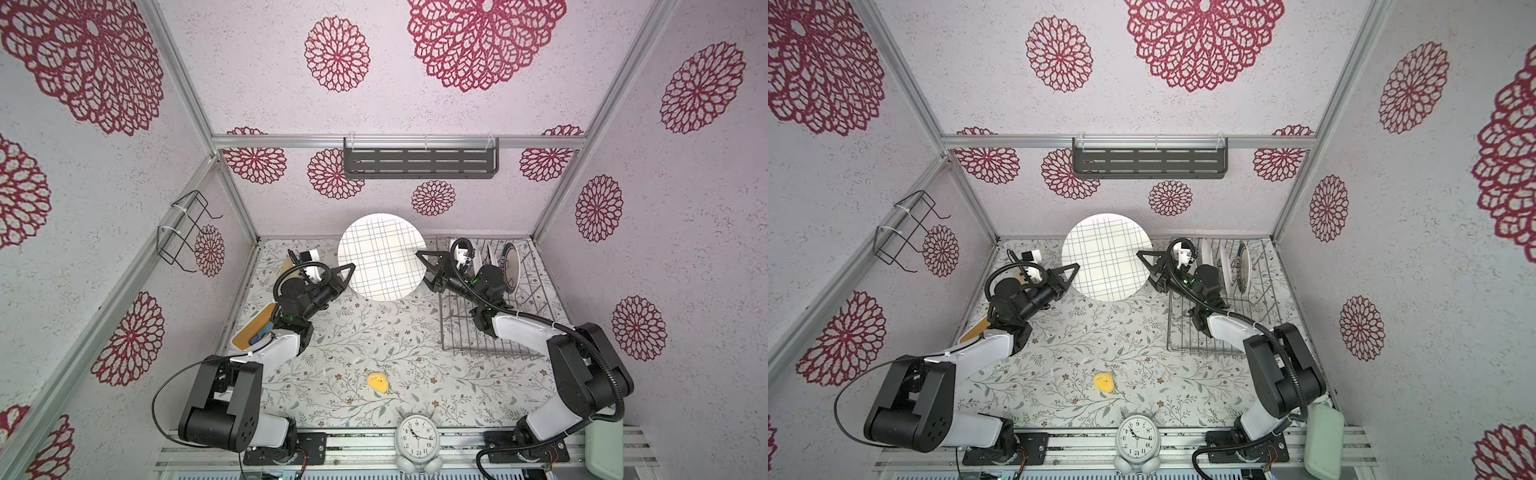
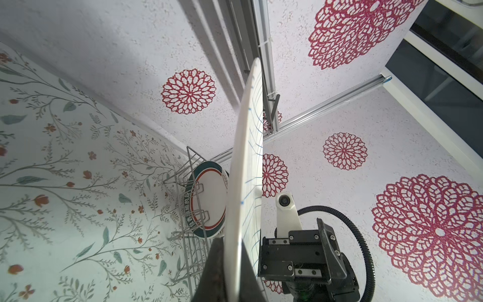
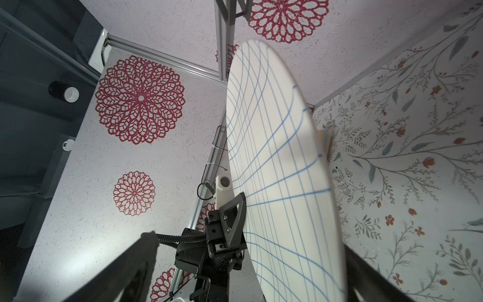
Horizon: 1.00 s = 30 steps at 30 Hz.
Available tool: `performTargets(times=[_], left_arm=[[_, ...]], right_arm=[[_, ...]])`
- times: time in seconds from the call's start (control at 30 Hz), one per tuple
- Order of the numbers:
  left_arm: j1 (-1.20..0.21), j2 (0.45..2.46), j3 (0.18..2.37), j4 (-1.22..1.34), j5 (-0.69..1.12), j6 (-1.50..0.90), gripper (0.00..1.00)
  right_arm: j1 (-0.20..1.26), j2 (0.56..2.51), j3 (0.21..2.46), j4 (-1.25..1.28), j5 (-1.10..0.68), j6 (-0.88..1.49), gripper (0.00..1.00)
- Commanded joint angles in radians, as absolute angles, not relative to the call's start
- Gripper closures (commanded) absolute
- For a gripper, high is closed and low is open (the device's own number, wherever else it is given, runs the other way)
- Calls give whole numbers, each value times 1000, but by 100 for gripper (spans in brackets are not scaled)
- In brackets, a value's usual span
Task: Unload the plates from the dish rack
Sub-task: Place the plate at the top-center of the table.
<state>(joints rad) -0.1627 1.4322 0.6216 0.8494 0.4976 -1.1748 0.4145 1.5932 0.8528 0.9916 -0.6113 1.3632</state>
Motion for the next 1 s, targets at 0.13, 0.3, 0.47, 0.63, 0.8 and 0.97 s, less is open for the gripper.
performTargets(times=[0.13, 0.3, 0.47, 0.63, 0.8, 0.97], left_arm=[[-81, 1396, 571, 848, 359, -1175, 100], [-34, 1447, 521, 907, 308, -1241, 100], [-5, 1543, 509, 990, 313, -1307, 100], [11, 1664, 531, 1092, 333, -1381, 100], [14, 1715, 585, 1008, 328, -1373, 100], [14, 1718, 649, 871, 310, -1316, 100]], right_arm=[[400, 1486, 895, 808, -562, 1192, 1], [399, 1444, 898, 696, -525, 1117, 1], [397, 1390, 898, 548, -443, 1020, 1], [397, 1351, 904, 443, -406, 945, 1], [397, 1318, 931, 343, -367, 893, 1], [397, 1288, 942, 286, -327, 844, 1]])
